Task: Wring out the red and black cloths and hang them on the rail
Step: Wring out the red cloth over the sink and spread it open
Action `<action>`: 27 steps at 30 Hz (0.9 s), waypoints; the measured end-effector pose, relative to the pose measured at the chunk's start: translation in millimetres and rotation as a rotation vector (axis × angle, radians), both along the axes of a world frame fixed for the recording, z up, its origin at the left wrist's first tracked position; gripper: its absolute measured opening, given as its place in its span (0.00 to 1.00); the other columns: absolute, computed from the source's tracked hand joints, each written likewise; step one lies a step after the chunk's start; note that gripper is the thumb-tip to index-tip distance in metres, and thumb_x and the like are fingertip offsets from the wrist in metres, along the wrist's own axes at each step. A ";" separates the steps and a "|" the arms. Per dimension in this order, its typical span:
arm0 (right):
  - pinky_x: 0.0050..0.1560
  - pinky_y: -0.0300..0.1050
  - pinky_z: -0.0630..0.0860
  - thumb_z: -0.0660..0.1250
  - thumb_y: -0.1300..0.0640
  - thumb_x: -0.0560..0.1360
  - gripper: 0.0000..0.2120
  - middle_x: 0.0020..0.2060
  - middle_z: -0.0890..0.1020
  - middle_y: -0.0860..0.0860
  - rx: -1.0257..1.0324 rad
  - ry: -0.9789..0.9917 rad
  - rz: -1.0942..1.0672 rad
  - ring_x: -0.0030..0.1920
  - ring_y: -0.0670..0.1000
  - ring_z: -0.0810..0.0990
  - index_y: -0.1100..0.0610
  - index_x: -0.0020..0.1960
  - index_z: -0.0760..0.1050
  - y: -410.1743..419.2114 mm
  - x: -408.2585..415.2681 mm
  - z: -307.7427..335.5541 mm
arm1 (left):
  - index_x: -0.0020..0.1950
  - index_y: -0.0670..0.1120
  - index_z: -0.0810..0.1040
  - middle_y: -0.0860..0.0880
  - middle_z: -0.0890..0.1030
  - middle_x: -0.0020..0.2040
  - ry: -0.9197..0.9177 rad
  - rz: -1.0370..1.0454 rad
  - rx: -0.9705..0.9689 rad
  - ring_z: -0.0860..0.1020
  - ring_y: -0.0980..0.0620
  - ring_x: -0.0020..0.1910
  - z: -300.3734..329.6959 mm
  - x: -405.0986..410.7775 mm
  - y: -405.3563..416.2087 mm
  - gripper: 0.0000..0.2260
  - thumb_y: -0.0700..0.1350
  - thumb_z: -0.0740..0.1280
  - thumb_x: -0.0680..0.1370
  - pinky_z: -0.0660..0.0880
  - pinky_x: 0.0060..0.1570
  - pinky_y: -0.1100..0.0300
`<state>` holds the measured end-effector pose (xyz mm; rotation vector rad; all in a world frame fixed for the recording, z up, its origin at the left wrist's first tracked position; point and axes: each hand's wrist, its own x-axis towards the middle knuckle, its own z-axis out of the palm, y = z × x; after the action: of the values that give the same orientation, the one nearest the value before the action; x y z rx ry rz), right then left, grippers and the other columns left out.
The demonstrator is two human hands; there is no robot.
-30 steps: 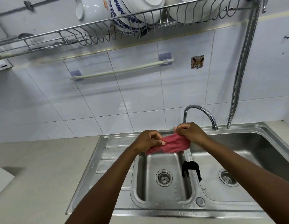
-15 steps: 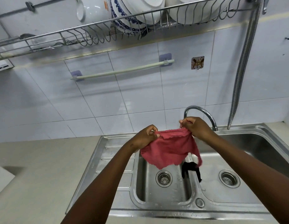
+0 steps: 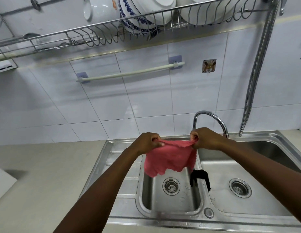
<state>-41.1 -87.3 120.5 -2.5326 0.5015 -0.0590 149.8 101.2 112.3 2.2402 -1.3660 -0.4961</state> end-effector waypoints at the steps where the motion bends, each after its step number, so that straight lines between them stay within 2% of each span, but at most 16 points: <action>1: 0.35 0.37 0.68 0.72 0.64 0.65 0.13 0.31 0.77 0.44 -0.002 -0.066 -0.013 0.36 0.48 0.75 0.49 0.32 0.72 -0.1 1.0 0.1 | 0.42 0.54 0.79 0.57 0.78 0.37 -0.039 -0.016 0.033 0.74 0.59 0.38 -0.6 2.6 2.4 0.03 0.51 0.72 0.72 0.67 0.35 0.65; 3: 0.37 0.37 0.70 0.69 0.63 0.69 0.07 0.34 0.81 0.47 0.023 -0.136 -0.050 0.38 0.49 0.78 0.52 0.38 0.80 -3.4 1.0 1.9 | 0.45 0.50 0.80 0.54 0.79 0.40 -0.092 -0.018 0.087 0.75 0.55 0.41 -0.9 10.8 8.1 0.05 0.45 0.73 0.71 0.68 0.36 0.64; 5: 0.38 0.35 0.73 0.67 0.62 0.73 0.07 0.37 0.82 0.49 0.054 -0.110 -0.077 0.39 0.50 0.81 0.56 0.46 0.83 -9.6 0.9 3.8 | 0.45 0.46 0.80 0.48 0.82 0.44 -0.183 -0.005 0.155 0.77 0.50 0.45 0.7 19.1 13.4 0.04 0.42 0.71 0.72 0.69 0.40 0.61; 7: 0.32 0.27 0.71 0.64 0.61 0.75 0.08 0.32 0.81 0.46 0.078 -0.054 -0.100 0.34 0.47 0.80 0.56 0.46 0.83 -15.6 -0.1 5.2 | 0.42 0.45 0.79 0.44 0.83 0.45 -0.295 0.022 0.233 0.78 0.45 0.47 2.3 25.7 17.3 0.02 0.41 0.68 0.73 0.69 0.42 0.58; 9: 0.30 0.26 0.69 0.63 0.59 0.76 0.09 0.28 0.77 0.43 0.048 -0.064 -0.131 0.31 0.42 0.76 0.55 0.42 0.82 -19.0 -1.1 9.1 | 0.38 0.44 0.78 0.43 0.83 0.44 -0.325 0.089 0.206 0.80 0.44 0.46 3.8 29.4 21.5 0.06 0.40 0.63 0.74 0.72 0.42 0.56; 12: 0.36 0.39 0.68 0.64 0.56 0.76 0.16 0.28 0.76 0.47 0.013 -0.278 -0.203 0.32 0.47 0.75 0.48 0.30 0.73 -23.7 -1.5 7.1 | 0.49 0.42 0.82 0.44 0.83 0.47 -0.174 0.055 0.124 0.79 0.48 0.46 5.4 37.6 25.0 0.11 0.39 0.60 0.77 0.74 0.48 0.55; 13: 0.36 0.37 0.67 0.63 0.55 0.76 0.17 0.29 0.75 0.46 -0.001 -0.288 -0.198 0.33 0.46 0.74 0.47 0.29 0.72 -23.6 -2.5 7.6 | 0.52 0.42 0.82 0.44 0.82 0.48 -0.093 -0.001 0.172 0.77 0.50 0.46 7.6 39.2 26.1 0.11 0.40 0.60 0.79 0.73 0.49 0.56; 15: 0.36 0.35 0.67 0.63 0.53 0.77 0.13 0.30 0.75 0.47 -0.005 -0.129 -0.136 0.34 0.47 0.74 0.52 0.34 0.77 -24.0 -3.2 3.3 | 0.53 0.43 0.81 0.47 0.80 0.47 0.035 -0.028 0.254 0.76 0.51 0.46 7.1 40.7 26.9 0.11 0.41 0.60 0.80 0.73 0.49 0.56; 17: 0.40 0.41 0.69 0.63 0.57 0.76 0.08 0.34 0.79 0.48 -0.004 -0.062 -0.133 0.38 0.49 0.77 0.55 0.42 0.81 -26.6 -3.0 -1.5 | 0.46 0.45 0.80 0.49 0.80 0.44 -0.029 0.070 0.141 0.77 0.49 0.45 4.5 44.3 24.9 0.09 0.38 0.60 0.77 0.72 0.43 0.57; 20: 0.47 0.45 0.70 0.63 0.59 0.75 0.09 0.42 0.82 0.52 -0.071 -0.178 -0.198 0.47 0.52 0.79 0.55 0.49 0.82 -25.9 -2.4 -5.4 | 0.37 0.53 0.76 0.54 0.79 0.36 -0.045 0.260 -0.014 0.78 0.50 0.40 -2.2 38.9 21.1 0.07 0.40 0.66 0.72 0.72 0.39 0.58; 22: 0.47 0.46 0.69 0.64 0.59 0.74 0.08 0.42 0.81 0.56 -0.141 -0.234 -0.202 0.48 0.56 0.79 0.56 0.48 0.82 -24.6 -0.7 -8.1 | 0.37 0.53 0.78 0.54 0.81 0.35 -0.083 0.389 -0.142 0.79 0.52 0.37 -9.4 31.8 20.3 0.06 0.41 0.66 0.69 0.74 0.38 0.58; 24: 0.49 0.49 0.71 0.64 0.59 0.74 0.08 0.41 0.78 0.56 -0.156 -0.233 -0.222 0.47 0.58 0.78 0.56 0.48 0.82 -25.5 -1.5 -11.6 | 0.38 0.53 0.79 0.55 0.83 0.35 -0.177 0.425 -0.223 0.79 0.55 0.37 -18.9 25.4 22.5 0.05 0.43 0.67 0.69 0.74 0.37 0.59; 27: 0.48 0.50 0.71 0.64 0.58 0.75 0.09 0.42 0.76 0.57 -0.153 -0.211 -0.280 0.46 0.58 0.78 0.53 0.51 0.82 -27.7 -2.2 -15.4 | 0.39 0.53 0.81 0.55 0.83 0.37 -0.158 0.359 -0.188 0.80 0.55 0.40 -29.8 23.2 25.1 0.04 0.44 0.69 0.70 0.75 0.39 0.60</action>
<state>-43.2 -115.0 105.0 -2.5448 0.7863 -0.4795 173.0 126.3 82.6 2.3320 -0.9979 -0.0651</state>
